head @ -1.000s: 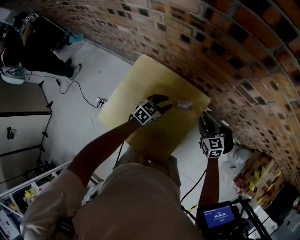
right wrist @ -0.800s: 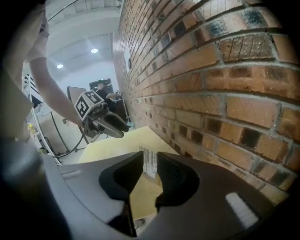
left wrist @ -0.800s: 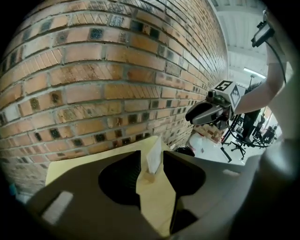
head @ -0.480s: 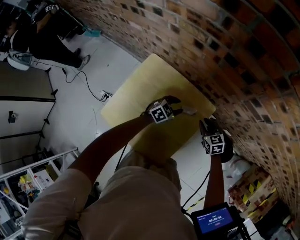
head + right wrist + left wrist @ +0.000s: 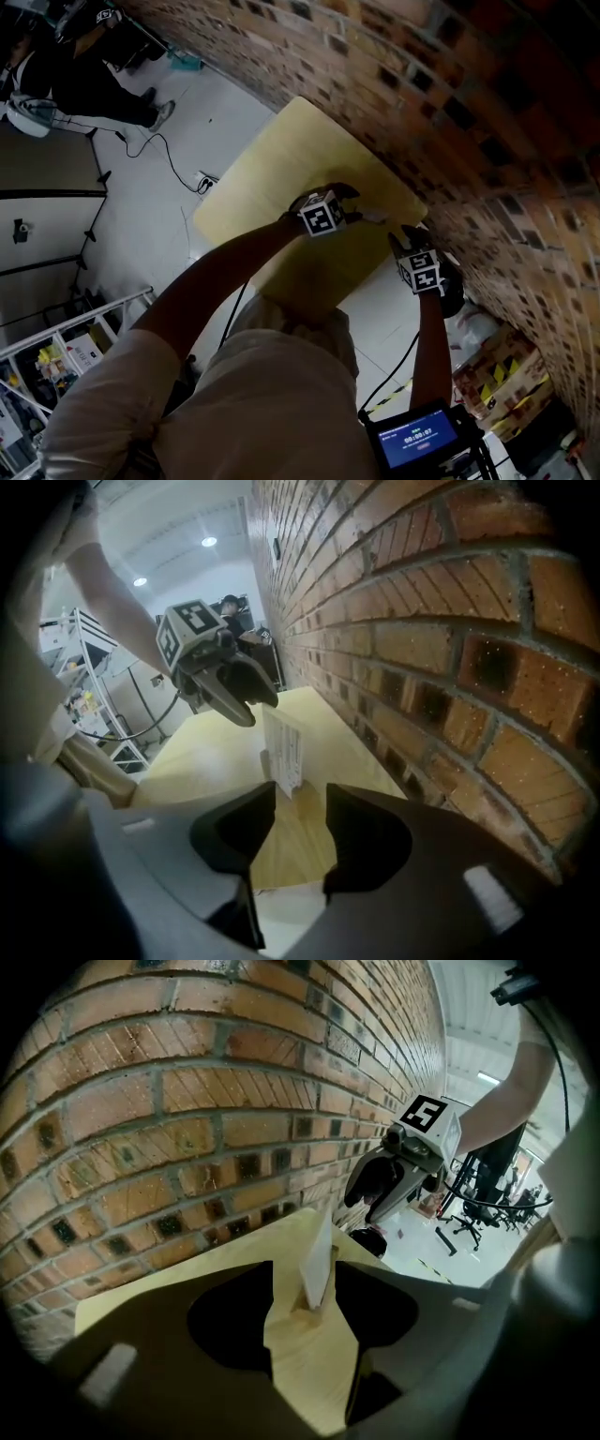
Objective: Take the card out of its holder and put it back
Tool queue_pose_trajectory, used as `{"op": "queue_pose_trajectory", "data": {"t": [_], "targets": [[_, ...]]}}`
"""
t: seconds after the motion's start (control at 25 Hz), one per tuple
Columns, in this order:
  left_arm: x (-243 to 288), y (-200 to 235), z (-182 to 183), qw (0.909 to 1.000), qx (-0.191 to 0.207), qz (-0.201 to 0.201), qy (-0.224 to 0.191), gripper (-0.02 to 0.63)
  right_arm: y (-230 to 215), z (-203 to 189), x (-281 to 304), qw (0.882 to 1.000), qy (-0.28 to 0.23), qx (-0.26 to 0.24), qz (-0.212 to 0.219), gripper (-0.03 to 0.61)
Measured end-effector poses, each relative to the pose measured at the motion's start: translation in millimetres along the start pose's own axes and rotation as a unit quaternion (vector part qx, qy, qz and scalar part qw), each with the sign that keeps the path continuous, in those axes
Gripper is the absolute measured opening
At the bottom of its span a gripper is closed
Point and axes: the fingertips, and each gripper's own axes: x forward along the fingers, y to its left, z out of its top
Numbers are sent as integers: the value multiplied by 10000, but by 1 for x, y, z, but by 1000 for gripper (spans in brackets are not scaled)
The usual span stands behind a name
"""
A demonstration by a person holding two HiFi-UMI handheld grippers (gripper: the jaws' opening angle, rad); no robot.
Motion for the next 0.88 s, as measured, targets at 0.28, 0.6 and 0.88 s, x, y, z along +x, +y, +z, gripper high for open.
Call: {"op": "queue_pose_trajectory", "data": {"t": [0.28, 0.6, 0.88], "targets": [[10, -4, 2, 9997, 53, -128, 190, 226, -3, -18, 28, 9983, 323, -385, 280, 207], [22, -9, -3, 9990, 199, -238, 333, 189, -8, -25, 54, 9950, 516, -663, 532, 207], [23, -7, -2, 9991, 203, -211, 315, 158, -2, -31, 70, 9922, 606, -752, 791, 207]]}}
